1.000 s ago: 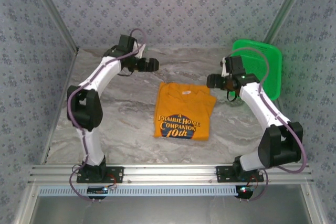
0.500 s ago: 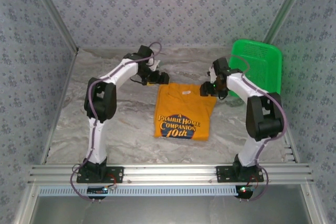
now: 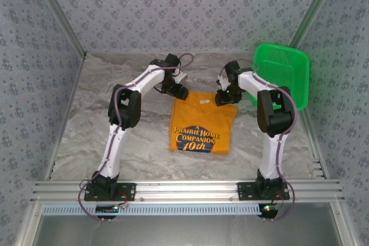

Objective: Fold the inside-out t-shirt

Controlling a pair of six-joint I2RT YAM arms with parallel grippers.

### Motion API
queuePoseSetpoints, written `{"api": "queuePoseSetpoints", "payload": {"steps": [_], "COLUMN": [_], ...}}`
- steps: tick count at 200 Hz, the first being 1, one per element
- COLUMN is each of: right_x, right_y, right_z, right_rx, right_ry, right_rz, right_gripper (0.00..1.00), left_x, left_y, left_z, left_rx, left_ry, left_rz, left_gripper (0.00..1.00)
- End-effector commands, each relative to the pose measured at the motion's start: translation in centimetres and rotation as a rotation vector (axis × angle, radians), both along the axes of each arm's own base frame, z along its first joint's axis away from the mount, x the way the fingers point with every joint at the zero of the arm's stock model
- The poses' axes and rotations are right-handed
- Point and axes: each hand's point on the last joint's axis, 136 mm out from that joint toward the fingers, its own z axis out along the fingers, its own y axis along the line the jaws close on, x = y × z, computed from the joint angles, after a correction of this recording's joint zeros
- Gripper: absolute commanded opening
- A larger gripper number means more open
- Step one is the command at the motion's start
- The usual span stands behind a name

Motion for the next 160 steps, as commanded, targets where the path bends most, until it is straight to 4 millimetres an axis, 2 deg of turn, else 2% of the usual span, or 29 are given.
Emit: {"api": "queuePoseSetpoints", "payload": {"steps": [1,20,35,55,72,108,130,140,160], "right_x": [-1.3,-1.2,-1.3,-1.6,-2.1,-2.9,-2.8,-2.6,-1.1], "right_y": [0.3,0.6,1.0,1.0,1.4,2.2,2.8,3.3,4.4], "right_z": [-0.6,0.3,1.3,3.1,5.4,10.5,12.9,13.9,15.0], "right_rx": [-0.002,-0.006,0.001,-0.010,0.016,0.084,0.122,0.145,0.184], "right_ry": [0.058,0.036,0.013,-0.015,-0.054,-0.137,-0.185,-0.204,-0.247], "right_rz": [0.050,0.069,0.092,0.112,0.125,0.139,0.155,0.166,0.197], "right_gripper": [0.21,0.07,0.01,0.00,0.00,0.00,0.00,0.00,0.00], "left_x": [-0.8,-1.4,-2.0,-2.7,-3.7,-5.5,-5.8,-5.8,-4.8], "left_y": [-0.3,-1.2,-1.6,-1.4,-1.0,-0.6,-0.2,-0.2,0.0], "left_z": [0.3,1.1,1.9,3.1,4.4,8.6,10.8,11.5,11.9], "left_rx": [0.020,-0.032,-0.069,-0.075,-0.075,-0.107,-0.119,-0.123,-0.106], "left_ry": [0.019,0.033,0.047,0.053,0.049,-0.001,-0.029,-0.029,-0.043], "left_rz": [-0.033,-0.065,-0.088,-0.103,-0.114,-0.118,-0.087,-0.072,-0.020], "left_gripper": [0.56,0.34,0.19,0.12,0.07,0.09,0.10,0.15,0.14]}}
